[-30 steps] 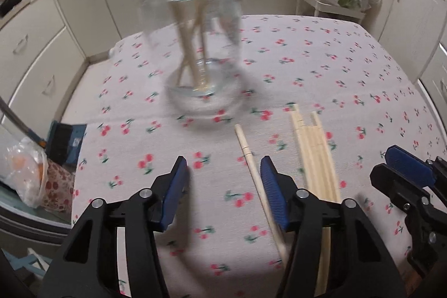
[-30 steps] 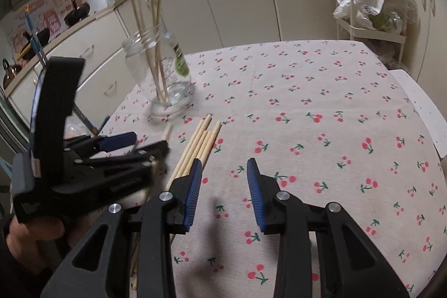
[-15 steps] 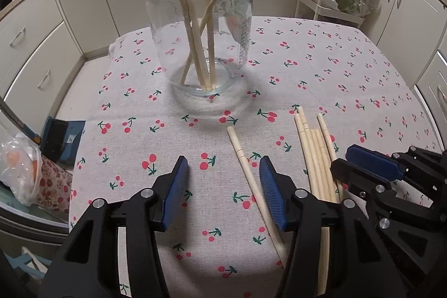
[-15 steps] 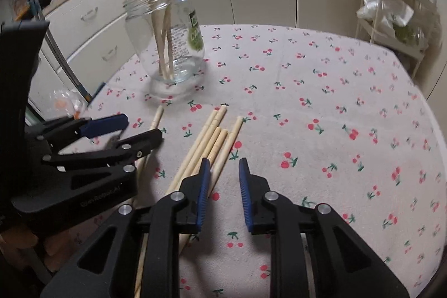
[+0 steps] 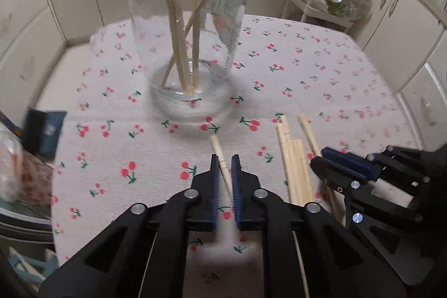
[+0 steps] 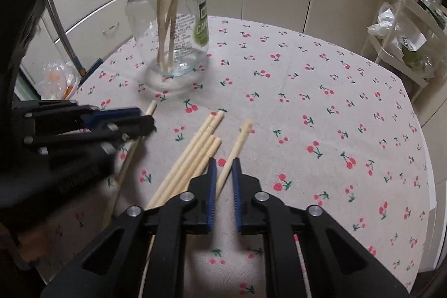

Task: Organize utensils
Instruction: 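Grasp a wooden stick with the left gripper while the right grasps another, then carry both held sticks up and over the glass jar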

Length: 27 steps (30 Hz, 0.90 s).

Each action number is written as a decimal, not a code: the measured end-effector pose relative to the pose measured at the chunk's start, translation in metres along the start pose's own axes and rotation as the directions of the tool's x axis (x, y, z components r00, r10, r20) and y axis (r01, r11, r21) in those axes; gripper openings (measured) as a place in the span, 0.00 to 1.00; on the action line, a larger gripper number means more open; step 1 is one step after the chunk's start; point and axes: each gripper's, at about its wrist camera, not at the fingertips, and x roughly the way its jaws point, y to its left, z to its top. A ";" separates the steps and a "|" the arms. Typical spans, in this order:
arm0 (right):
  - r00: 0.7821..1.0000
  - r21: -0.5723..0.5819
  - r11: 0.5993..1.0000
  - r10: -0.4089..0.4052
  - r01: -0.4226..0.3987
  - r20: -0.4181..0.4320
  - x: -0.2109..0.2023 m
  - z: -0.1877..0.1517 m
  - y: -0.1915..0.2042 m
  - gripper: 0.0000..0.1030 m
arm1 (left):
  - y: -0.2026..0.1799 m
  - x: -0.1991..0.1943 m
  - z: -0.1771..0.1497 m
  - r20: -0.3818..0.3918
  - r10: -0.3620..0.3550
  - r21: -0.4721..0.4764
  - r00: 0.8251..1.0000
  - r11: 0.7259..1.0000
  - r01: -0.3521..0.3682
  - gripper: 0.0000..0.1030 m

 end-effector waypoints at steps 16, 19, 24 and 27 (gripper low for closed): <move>0.991 0.139 0.981 0.134 -0.134 0.013 -0.002 -0.005 -0.021 0.06 | 0.007 -0.022 0.005 0.037 -0.066 0.022 0.997 0.998 0.065 0.05; 0.968 0.296 0.923 0.227 -0.248 0.104 -0.008 -0.014 -0.041 0.06 | 0.021 -0.061 0.019 0.200 -0.098 -0.014 0.975 0.995 0.103 0.05; 0.936 0.405 0.850 0.259 -0.338 0.238 -0.016 -0.023 -0.060 0.06 | 0.042 -0.123 0.052 0.478 -0.094 -0.064 0.873 0.988 0.141 0.05; 0.926 0.426 0.831 0.254 -0.357 0.280 -0.017 -0.027 -0.065 0.06 | 0.053 -0.144 0.071 0.573 -0.060 -0.110 0.818 0.983 0.149 0.05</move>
